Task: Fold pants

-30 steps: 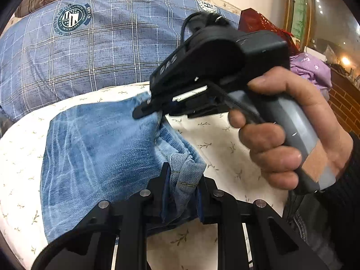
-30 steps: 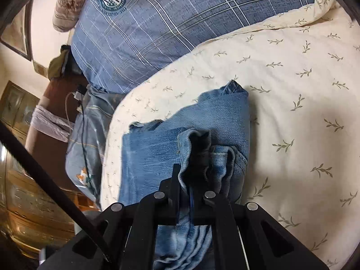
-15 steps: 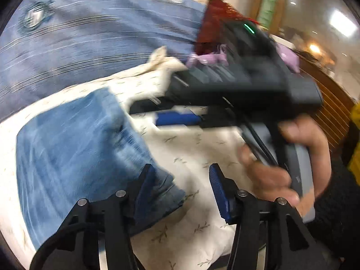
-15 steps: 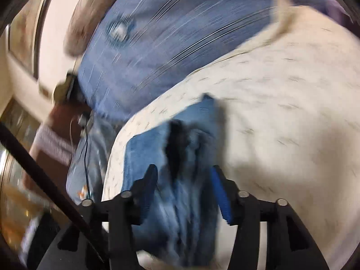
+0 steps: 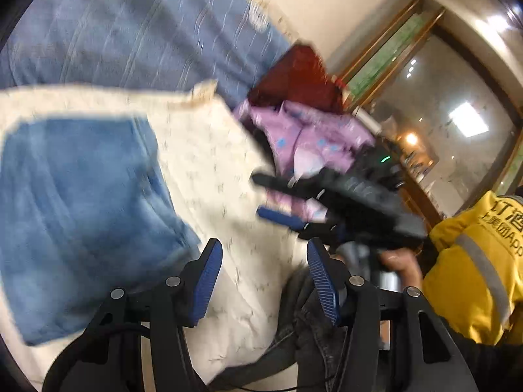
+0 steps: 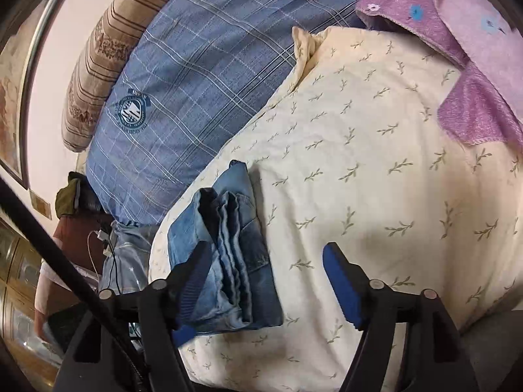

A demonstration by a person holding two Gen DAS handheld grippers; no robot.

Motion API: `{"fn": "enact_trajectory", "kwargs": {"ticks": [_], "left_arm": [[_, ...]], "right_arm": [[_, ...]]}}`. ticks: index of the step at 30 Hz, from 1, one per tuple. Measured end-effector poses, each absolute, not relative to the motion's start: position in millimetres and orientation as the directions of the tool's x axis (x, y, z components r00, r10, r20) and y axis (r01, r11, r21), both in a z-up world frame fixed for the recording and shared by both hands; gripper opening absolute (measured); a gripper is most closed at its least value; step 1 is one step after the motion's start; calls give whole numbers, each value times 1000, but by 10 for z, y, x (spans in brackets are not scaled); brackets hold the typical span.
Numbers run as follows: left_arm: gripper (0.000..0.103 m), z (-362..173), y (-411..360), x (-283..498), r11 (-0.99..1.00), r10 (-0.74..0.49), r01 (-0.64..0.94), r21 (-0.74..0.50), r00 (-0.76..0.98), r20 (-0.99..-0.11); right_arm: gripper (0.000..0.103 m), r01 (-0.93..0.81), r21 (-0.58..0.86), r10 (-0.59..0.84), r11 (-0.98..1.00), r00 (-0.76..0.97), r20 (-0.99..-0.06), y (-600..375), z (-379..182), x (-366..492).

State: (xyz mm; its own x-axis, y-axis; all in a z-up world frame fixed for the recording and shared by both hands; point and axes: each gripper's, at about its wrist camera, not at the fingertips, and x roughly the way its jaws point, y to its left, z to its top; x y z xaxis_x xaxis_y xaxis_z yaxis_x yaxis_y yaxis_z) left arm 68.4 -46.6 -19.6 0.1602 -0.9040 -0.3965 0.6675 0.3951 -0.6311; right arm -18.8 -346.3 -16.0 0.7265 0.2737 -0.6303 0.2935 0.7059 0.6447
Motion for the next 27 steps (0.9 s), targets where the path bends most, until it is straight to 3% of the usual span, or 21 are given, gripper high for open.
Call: {"fn": "enact_trajectory", "kwargs": {"ticks": [2, 5, 10, 13, 15, 22, 27], "left_arm": [[63, -128, -121, 856, 406, -912, 619, -673, 225, -343], [64, -174, 318, 1219, 482, -871, 485, -730, 355, -339], [64, -418, 890, 1692, 686, -692, 259, -680, 522, -499], [62, -717, 1008, 1894, 711, -644, 109, -694, 496, -582], [62, -861, 980, 1974, 718, -645, 85, -691, 453, -615], [62, -1055, 575, 2175, 730, -668, 141, -669, 354, -654], [67, -943, 251, 2215, 761, -640, 176, -624, 357, -680]], "right_arm": [[74, 291, 626, 289, 723, 696, -657, -3338, -165, -70], [75, 267, 588, 324, 763, 630, -706, -3016, -276, 137], [77, 221, 531, 359, 818, 525, -772, -2491, -498, 445], [81, 228, 345, 203, 911, 480, -853, -2233, -533, 509], [80, 227, 314, 174, 922, 481, -859, -2196, -526, 506], [48, 142, 188, 103, 972, 460, -882, -1999, -426, 512], [38, 135, 231, 153, 964, 432, -889, -2115, -396, 546]]}}
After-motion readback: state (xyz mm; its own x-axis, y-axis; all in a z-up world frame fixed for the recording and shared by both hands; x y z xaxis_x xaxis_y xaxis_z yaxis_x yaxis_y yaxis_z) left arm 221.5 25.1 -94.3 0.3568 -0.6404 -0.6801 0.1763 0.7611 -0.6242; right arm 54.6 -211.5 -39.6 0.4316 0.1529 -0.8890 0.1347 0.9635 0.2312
